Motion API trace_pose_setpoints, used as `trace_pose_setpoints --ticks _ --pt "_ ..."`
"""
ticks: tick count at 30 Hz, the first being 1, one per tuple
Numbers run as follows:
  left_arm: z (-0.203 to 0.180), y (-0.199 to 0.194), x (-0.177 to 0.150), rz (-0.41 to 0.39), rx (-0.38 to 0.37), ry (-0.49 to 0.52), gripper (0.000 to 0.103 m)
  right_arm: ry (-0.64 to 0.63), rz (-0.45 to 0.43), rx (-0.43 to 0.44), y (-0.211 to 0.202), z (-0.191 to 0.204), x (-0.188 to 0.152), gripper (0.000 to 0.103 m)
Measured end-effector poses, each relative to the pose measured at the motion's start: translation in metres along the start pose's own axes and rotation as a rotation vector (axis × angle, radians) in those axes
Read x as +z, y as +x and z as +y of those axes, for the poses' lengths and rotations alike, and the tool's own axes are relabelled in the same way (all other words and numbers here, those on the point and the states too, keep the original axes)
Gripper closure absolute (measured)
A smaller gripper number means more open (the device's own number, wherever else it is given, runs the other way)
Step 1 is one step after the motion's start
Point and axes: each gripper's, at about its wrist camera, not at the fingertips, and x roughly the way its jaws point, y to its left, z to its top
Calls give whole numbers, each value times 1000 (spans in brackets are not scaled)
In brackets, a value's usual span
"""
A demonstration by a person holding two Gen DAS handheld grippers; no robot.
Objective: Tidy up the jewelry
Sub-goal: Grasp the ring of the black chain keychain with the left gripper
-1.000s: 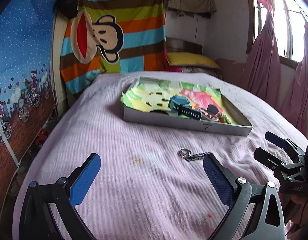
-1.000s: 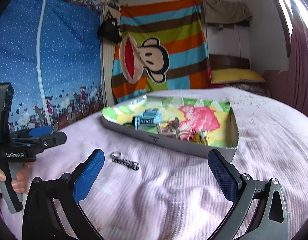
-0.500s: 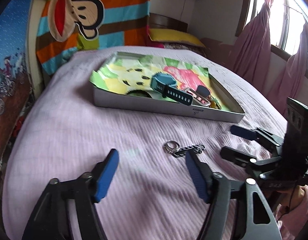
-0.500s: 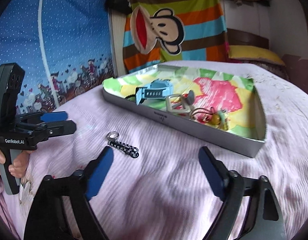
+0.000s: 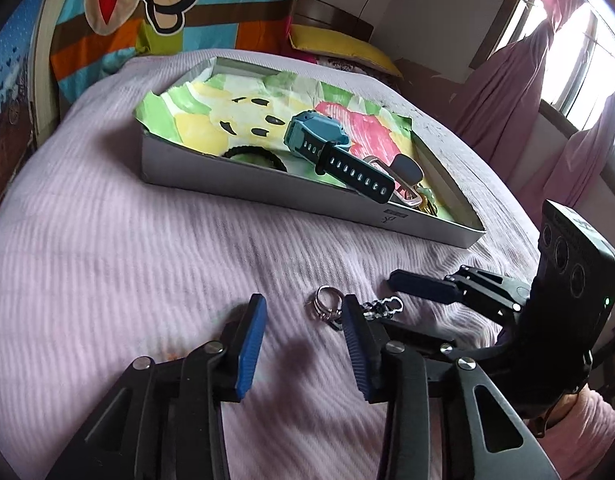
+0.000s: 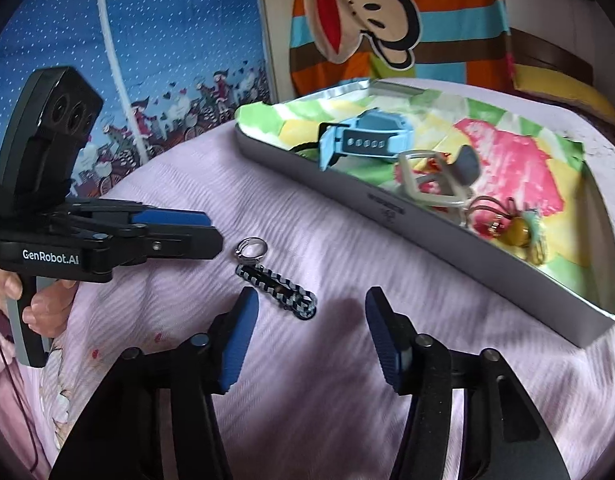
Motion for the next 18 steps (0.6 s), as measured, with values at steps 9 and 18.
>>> trace_pose_setpoints --ticks 9,18 --pt "-2 14 5 32 -28 -5 80 -39 16 27 5 5 4 77" --pt "0 19 4 49 -25 -22 95 -46 10 27 1 5 1 83"
